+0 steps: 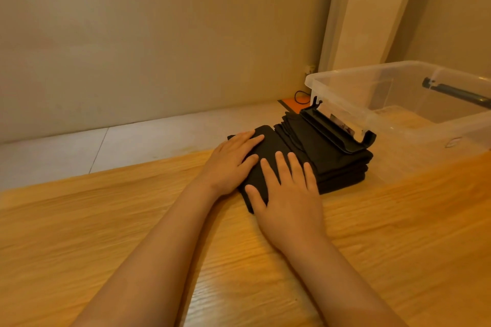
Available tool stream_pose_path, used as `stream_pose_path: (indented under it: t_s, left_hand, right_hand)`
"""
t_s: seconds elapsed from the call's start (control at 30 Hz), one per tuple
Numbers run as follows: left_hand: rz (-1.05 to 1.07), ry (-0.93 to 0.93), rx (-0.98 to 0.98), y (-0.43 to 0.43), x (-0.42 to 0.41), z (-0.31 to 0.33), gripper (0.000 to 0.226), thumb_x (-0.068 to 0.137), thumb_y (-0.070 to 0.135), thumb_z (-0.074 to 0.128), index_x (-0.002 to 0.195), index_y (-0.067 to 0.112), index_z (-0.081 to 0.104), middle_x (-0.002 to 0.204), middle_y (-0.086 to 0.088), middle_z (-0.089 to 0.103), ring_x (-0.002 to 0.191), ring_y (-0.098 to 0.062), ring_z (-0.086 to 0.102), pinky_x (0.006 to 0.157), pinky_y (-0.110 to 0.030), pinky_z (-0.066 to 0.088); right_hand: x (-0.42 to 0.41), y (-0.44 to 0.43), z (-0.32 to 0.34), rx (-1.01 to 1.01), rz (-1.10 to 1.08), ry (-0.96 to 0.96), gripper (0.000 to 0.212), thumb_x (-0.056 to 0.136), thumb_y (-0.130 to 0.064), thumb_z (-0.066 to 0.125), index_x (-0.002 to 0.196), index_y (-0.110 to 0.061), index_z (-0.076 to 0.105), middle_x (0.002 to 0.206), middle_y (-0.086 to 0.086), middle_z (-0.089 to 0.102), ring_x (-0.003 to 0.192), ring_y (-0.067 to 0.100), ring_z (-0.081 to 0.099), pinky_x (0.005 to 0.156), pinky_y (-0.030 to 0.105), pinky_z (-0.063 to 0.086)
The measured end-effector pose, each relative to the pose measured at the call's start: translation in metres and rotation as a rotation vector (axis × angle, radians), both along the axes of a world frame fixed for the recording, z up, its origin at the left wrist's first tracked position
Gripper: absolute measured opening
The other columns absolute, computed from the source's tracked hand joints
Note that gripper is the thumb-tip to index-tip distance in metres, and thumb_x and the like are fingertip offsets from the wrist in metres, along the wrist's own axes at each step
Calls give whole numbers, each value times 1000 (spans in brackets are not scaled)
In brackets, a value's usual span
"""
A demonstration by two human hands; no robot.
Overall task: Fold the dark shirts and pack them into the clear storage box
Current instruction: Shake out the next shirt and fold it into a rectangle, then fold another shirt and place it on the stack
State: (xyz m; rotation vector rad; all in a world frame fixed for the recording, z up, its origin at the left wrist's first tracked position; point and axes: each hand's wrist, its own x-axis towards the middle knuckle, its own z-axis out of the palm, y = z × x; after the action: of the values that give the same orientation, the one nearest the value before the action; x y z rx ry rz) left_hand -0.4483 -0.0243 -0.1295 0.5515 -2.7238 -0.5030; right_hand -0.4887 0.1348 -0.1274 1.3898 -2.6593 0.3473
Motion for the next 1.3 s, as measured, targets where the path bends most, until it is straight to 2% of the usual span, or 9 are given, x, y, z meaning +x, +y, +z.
stream_pose_path:
  t_s: [0.17, 0.27, 0.37, 0.4, 0.47, 0.73, 1.07, 1.2, 1.3]
  left_hand:
    - [3, 1, 60, 2, -2, 0, 50, 101, 30, 38, 150, 34, 27, 159, 9, 19, 145, -9, 14, 118, -35, 18]
    - [27, -61, 4, 2, -3, 3, 50, 101, 34, 33, 150, 36, 24, 159, 10, 17, 146, -9, 12, 120, -39, 8]
    - [57, -30, -171, 9, -4, 13, 55, 96, 42, 23, 150, 38, 22, 160, 11, 14, 147, -6, 4, 117, -40, -17]
    - [39, 17, -211, 14, -6, 19, 53, 97, 40, 25, 150, 38, 22, 160, 12, 13, 147, -5, 1, 116, -39, -20]
    - [-40, 50, -237, 24, -12, 29, 48, 103, 31, 29, 150, 37, 23, 160, 14, 12, 147, -2, -2, 116, -39, -18]
    - [-107, -111, -34, 15, -17, 13, 46, 106, 33, 22, 152, 32, 17, 161, 12, 9, 146, -1, 1, 120, -29, -4]
    - [87, -227, -16, 2, -36, 14, 49, 102, 45, 26, 151, 39, 19, 157, 7, 25, 142, -19, 23, 111, -42, 17]
    - [116, -286, 9, 6, -28, 28, 52, 102, 48, 22, 152, 36, 14, 160, 3, 19, 146, -21, 15, 116, -49, 6]
    - [224, -170, 76, 2, -1, 43, 56, 102, 50, 19, 154, 31, 9, 161, 3, 14, 148, -20, 8, 118, -53, -3]
  right_hand:
    - [6, 0, 2, 16, -33, 8, 95, 66, -52, -27, 154, -24, -3, 161, 9, -12, 146, 28, -18, 111, 46, -21]
    - [11, -4, -1, 28, -69, 14, 96, 66, -50, -28, 154, -21, -3, 160, 12, -12, 146, 31, -19, 108, 48, -22]
    - [10, -5, -9, -80, -117, 38, 82, 83, -52, -2, 148, -18, 35, 157, 15, 23, 147, 32, 14, 114, 44, -3]
    - [9, -5, -10, -139, -120, 37, 73, 88, -51, 12, 140, -16, 50, 149, 15, 39, 142, 32, 29, 113, 44, 7]
    - [7, -6, -14, -181, -111, 47, 64, 90, -48, 24, 131, -13, 59, 141, 14, 51, 136, 31, 41, 112, 43, 13]
    - [9, -6, -19, -176, -131, 94, 64, 91, -47, 22, 129, -12, 60, 140, 14, 52, 135, 31, 42, 111, 43, 15]
    - [11, -8, -22, -155, -156, 109, 60, 88, -49, 28, 122, -17, 66, 133, 12, 58, 127, 32, 51, 104, 44, 23]
    - [12, -1, -15, -181, -113, 76, 70, 89, -53, 14, 136, -19, 55, 147, 9, 44, 139, 28, 36, 111, 42, 12]
    - [13, 3, -12, -222, -48, 117, 73, 92, -56, 8, 146, -19, 40, 155, 7, 30, 146, 24, 20, 115, 41, 2]
